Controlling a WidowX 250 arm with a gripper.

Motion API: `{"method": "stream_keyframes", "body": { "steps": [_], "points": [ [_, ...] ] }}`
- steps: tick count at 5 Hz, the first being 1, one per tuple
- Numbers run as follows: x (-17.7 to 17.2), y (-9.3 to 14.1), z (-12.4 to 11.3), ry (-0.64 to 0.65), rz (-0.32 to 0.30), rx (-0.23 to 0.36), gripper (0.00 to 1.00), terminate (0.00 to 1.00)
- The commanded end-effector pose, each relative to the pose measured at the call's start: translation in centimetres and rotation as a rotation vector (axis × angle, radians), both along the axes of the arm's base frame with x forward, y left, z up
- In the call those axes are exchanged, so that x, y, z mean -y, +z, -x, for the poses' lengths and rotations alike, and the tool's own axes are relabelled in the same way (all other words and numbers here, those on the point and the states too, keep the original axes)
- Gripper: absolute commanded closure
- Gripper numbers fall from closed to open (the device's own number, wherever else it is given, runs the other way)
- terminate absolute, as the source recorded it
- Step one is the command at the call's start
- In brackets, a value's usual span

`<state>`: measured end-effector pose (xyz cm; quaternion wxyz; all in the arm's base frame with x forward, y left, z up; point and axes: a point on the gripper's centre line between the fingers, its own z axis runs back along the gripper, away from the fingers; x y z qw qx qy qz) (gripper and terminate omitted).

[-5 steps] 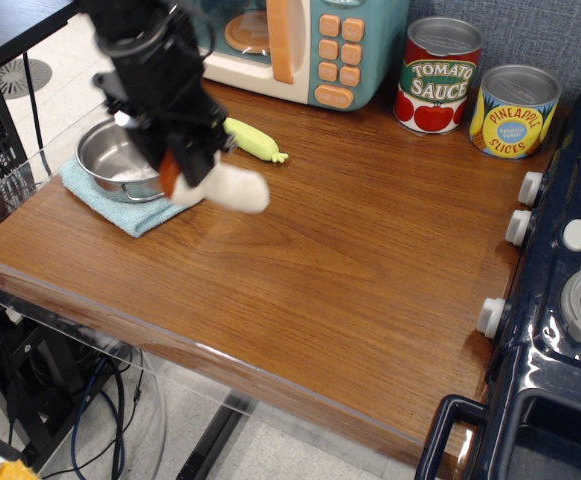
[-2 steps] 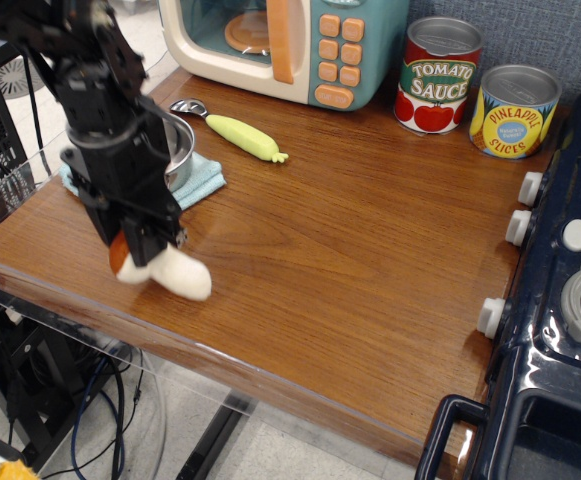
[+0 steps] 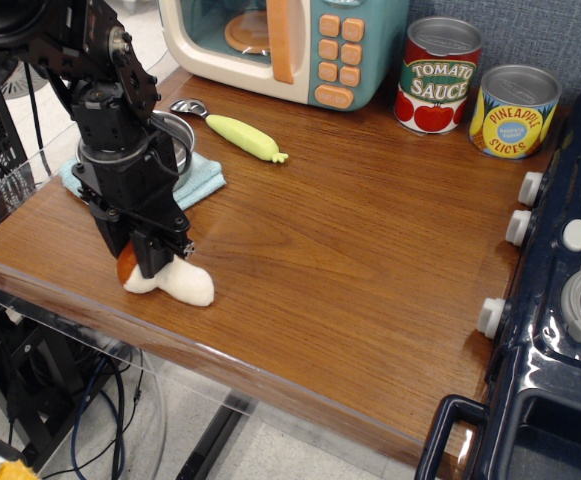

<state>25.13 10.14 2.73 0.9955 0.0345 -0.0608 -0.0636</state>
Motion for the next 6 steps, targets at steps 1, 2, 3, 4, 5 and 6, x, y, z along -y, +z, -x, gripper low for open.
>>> {"method": "stream_keyframes", "body": {
  "steps": [1, 2, 3, 4, 5, 6],
  "points": [
    [-1.2, 2.5, 1.2, 0.050, -0.024, 0.066, 0.00, 0.00],
    [-1.6, 3.2, 1.3, 0.079, -0.006, 0.078, 0.00, 0.00],
    [-1.7, 4.4, 1.5, 0.078, 0.002, 0.106, 0.00, 0.00],
    [-1.8, 6.6, 1.7, 0.072, 0.042, 0.213, 0.00, 0.00],
    [-1.5, 9.4, 2.2, 0.034, 0.067, 0.327, 0.00, 0.00],
    [-1.5, 9.4, 2.2, 0.034, 0.067, 0.327, 0.00, 0.00]
  ]
}}
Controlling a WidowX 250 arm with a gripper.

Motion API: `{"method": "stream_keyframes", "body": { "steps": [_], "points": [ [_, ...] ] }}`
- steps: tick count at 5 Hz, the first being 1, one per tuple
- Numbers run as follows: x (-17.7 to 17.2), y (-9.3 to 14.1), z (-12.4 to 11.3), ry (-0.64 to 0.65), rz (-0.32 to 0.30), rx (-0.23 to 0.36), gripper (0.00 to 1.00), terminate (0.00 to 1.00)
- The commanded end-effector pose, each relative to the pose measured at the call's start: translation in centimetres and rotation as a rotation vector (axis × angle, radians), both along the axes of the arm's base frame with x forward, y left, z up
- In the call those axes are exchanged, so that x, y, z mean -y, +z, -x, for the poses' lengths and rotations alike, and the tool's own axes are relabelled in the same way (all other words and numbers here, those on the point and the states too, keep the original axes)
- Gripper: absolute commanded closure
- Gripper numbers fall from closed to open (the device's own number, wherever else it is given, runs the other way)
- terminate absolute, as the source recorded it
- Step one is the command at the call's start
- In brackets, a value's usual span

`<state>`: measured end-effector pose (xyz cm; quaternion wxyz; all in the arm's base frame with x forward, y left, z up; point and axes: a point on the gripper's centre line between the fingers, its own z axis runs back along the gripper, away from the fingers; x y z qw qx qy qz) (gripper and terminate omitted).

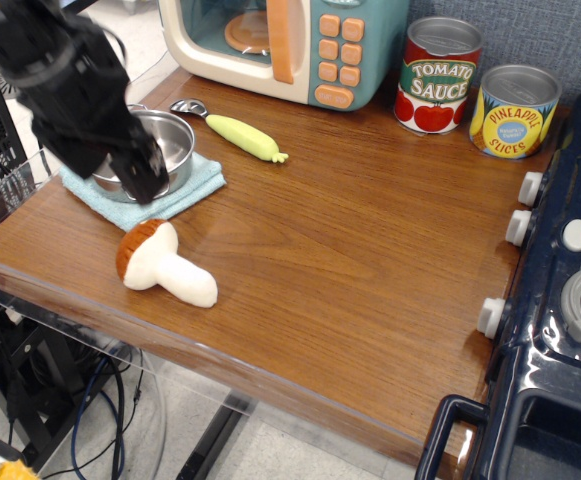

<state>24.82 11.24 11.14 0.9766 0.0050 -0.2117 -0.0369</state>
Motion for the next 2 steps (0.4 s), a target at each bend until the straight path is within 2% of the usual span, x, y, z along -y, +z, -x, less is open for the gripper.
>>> {"method": "stream_keyframes", "body": {
  "steps": [1, 2],
  "points": [
    [-0.45, 1.02, 1.91, 0.001, -0.014, 0.025, 0.00, 0.00],
    [-0.45, 1.02, 1.91, 0.001, -0.014, 0.025, 0.00, 1.00]
  ]
}}
